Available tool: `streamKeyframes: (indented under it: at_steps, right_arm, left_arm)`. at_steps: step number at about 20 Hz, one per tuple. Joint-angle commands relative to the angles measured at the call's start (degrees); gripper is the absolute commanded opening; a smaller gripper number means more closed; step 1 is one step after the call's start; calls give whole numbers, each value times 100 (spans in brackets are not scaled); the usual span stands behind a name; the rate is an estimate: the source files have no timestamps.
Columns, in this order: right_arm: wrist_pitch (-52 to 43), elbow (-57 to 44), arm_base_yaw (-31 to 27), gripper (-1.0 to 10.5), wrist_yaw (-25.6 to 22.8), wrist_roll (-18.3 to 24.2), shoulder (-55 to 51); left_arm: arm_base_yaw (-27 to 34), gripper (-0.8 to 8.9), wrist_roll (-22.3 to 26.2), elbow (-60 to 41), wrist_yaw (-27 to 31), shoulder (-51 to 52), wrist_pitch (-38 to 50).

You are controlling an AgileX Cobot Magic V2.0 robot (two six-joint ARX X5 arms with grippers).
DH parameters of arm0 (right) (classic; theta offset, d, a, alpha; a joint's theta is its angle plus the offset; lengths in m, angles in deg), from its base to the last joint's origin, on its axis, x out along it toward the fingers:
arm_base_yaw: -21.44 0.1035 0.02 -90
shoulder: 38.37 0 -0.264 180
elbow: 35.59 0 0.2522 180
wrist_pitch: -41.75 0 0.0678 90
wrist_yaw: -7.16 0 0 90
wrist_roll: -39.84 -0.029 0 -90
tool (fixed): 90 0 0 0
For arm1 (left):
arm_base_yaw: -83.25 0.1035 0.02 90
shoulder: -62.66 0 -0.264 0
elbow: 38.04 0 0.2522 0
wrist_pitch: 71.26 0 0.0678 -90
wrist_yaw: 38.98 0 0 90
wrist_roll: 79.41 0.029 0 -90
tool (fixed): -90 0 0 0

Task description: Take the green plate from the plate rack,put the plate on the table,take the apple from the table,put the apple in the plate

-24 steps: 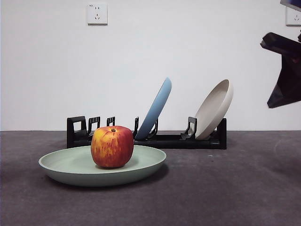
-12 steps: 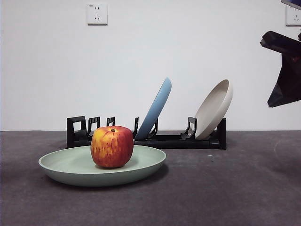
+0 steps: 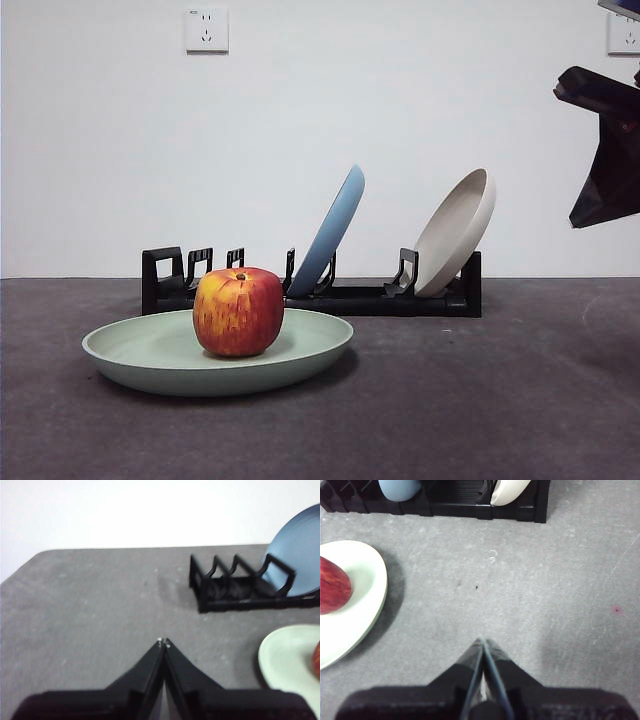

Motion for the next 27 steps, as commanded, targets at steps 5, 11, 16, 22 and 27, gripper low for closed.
streamKeyframes:
  at_steps: [5,11,16,22,27]
  right_arm:
    - [-33,-15,4,1,-17,-52,-13]
    - [-33,-15,4,1,-17,-55,-13]
    - [-33,-15,4,1,-17,-52,-13]
    - [-33,-15,4,1,-20,-52,-13]
    - [350,-15,-125,1,-179,289,-907]
  left_arm:
    - [66,-4,66,-706,-24,328,114]
    - [66,-4,63,-704,-15,367,114]
    - [66,-4,63,-704,-15,367,114]
    - [66,-4,63,-704,-15,367,114]
    - [66,-4,63,-704,-15,367,114]
